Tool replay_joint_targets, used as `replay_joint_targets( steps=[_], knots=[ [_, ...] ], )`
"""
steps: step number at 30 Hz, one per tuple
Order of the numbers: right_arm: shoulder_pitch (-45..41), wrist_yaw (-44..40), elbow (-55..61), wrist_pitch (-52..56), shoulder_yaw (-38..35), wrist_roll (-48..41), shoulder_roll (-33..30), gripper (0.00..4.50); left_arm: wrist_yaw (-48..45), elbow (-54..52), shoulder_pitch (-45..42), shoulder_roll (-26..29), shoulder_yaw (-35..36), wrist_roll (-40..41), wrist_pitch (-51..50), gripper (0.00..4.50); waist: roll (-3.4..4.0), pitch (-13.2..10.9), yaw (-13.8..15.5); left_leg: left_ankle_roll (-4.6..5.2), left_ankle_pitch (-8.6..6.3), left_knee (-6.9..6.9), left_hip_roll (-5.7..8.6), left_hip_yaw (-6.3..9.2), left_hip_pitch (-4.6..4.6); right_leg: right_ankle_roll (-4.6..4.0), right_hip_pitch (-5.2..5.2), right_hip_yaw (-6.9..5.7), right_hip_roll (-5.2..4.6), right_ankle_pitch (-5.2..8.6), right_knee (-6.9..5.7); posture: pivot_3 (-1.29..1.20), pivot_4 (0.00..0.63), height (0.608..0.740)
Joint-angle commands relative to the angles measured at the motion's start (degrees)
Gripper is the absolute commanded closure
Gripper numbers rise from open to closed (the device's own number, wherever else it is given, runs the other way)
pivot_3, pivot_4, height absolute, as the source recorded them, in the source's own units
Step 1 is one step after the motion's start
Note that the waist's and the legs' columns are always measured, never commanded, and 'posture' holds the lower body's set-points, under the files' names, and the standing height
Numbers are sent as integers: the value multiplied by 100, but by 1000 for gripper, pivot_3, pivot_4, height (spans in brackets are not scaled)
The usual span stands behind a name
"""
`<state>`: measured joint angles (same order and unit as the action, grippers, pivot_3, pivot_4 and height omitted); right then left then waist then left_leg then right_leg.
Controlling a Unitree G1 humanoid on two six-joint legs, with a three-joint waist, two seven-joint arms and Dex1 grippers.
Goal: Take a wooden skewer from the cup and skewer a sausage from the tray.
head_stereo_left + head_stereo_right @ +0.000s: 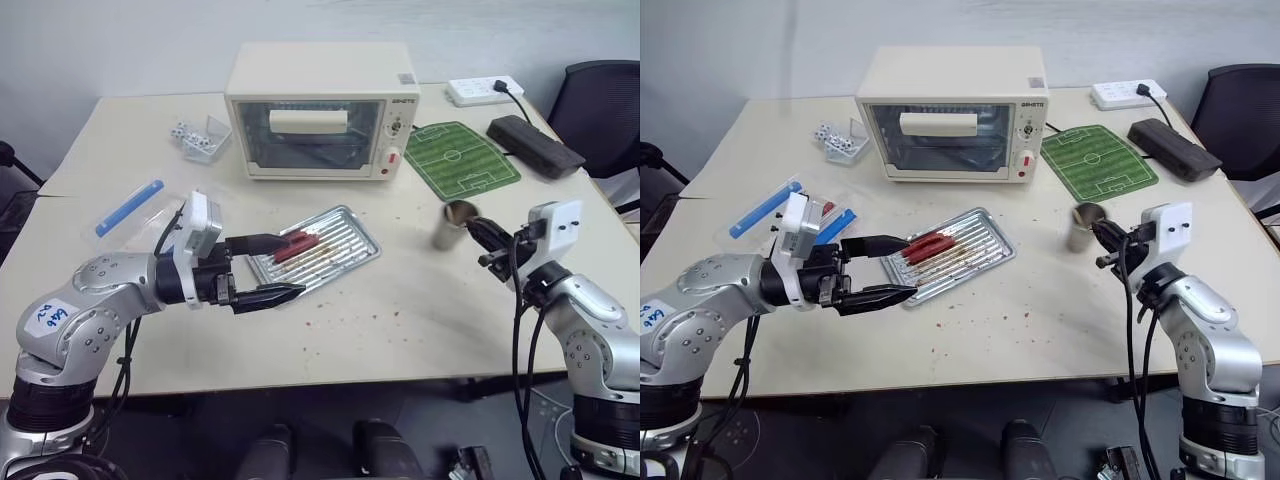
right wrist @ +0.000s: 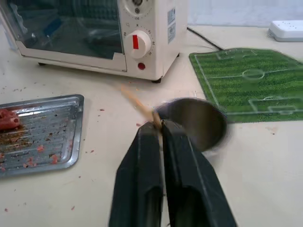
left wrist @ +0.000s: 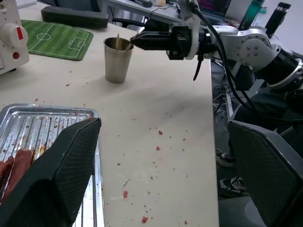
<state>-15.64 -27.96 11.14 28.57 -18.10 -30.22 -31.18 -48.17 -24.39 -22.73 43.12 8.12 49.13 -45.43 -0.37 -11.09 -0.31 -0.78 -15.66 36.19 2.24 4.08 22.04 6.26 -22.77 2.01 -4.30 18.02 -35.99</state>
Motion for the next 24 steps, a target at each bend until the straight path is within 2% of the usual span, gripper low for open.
replay_joint_targets(
  steps=[1, 16, 20, 24],
  knots=[
    [-35, 13, 108, -89, -27, 11, 15, 4473, 6, -96, -95, -8, 63, -14, 117, 0, 0, 0, 5, 0, 0, 0, 1, 0, -1, 0, 0, 0, -1, 0, -2, 0, 150, 740],
    [-461, 86, 424, 251, -95, -150, -191, 4473, -36, 44, -221, -188, -124, -211, 237, 0, 0, 0, 5, -1, 0, 0, 2, 1, 0, 1, -1, 0, -1, 0, -1, 0, 150, 740],
    [-594, -27, 945, 728, -203, -316, -667, 4473, -26, 63, -254, -290, -184, -275, 309, 0, 1, -1, 19, -1, 0, -2, 2, 1, 4, 1, -7, 0, -2, 0, 0, 0, 150, 740],
    [-989, -117, 1193, 1463, -718, -941, -1402, 4473, 55, 100, -275, -480, -276, -404, 452, 0, 2, -4, 26, 4, 0, 1, 7, 1, 12, 2, -9, -1, -9, -1, 3, 0, 150, 740]
  ],
)
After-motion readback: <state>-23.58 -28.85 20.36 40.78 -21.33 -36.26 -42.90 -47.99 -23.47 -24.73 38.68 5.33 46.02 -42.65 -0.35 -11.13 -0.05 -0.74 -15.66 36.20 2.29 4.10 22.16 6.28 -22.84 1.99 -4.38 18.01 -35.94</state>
